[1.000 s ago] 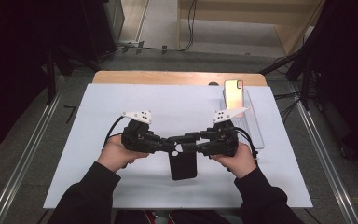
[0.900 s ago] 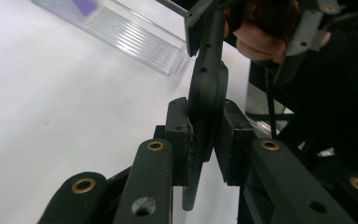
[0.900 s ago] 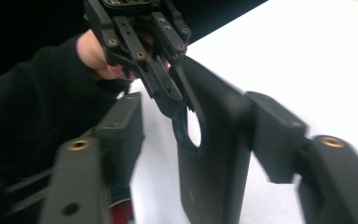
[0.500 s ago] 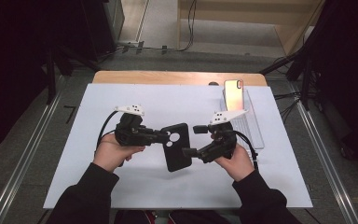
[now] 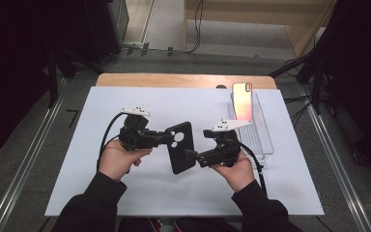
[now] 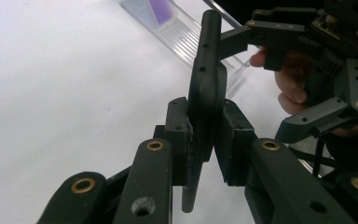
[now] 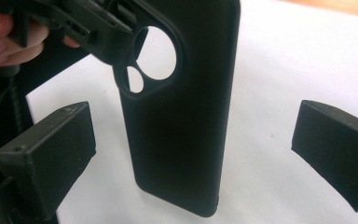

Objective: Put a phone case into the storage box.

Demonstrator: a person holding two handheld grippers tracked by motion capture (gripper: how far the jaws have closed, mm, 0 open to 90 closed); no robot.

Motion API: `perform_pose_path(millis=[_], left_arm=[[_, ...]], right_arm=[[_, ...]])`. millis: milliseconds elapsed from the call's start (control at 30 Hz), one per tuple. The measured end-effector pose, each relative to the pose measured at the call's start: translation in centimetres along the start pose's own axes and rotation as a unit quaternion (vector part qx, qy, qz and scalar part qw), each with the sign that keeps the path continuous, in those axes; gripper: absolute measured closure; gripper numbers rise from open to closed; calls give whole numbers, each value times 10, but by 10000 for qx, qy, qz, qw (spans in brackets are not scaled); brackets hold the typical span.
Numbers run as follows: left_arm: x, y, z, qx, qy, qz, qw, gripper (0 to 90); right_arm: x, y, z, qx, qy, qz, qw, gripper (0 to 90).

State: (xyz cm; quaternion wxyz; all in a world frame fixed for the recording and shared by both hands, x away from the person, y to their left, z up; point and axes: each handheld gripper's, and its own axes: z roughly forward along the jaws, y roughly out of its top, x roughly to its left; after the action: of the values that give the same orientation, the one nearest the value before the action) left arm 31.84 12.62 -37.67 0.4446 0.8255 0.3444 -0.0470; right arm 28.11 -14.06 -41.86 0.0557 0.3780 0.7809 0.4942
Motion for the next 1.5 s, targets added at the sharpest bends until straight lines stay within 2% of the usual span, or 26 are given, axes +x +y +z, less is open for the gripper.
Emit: perform_pose_path(millis=[300,400,500,667,733,867,967,1033,1133,1200,1267,1500], left_arm=[[-10,-1,0,-285,255,-249,9990,768],[-13,-1,-1,-306,274,-319,9986,769],[-17,-2,1,-267,326,-304,9987,769],[-22,-3,3,-327,389,-307,9982,769],[-24,-4,2,-305,402,-343,9981,769],[-24,-7,4,-270,382,-413,9981,769],[-25,-9,6,-299,389,-467,9977,769],[-28,-9,7,-370,418,-458,9974,769],[-30,-10,8,-336,400,-441,9977,769],[-31,-11,9,-337,394,-453,9976,769],[-31,-11,9,-326,403,-462,9976,768],[-32,-12,7,-420,371,-466,9973,763]], right_arm=[[18,0,10,-92,-480,-45,9988,0],[23,1,13,-96,-659,-76,9978,0],[26,1,16,-88,-728,-67,9973,0],[30,2,22,-35,-767,-55,9970,0],[31,2,24,8,-742,-58,9972,0],[33,2,27,28,-839,-120,9964,0],[33,3,29,41,-846,-75,9964,0],[34,3,30,41,-858,-55,9963,38],[34,3,30,-30,-892,-11,9960,44],[35,2,30,-32,-917,-9,9958,108],[35,1,30,-73,-915,-75,9957,113],[35,2,29,-71,-800,-64,9968,127]])
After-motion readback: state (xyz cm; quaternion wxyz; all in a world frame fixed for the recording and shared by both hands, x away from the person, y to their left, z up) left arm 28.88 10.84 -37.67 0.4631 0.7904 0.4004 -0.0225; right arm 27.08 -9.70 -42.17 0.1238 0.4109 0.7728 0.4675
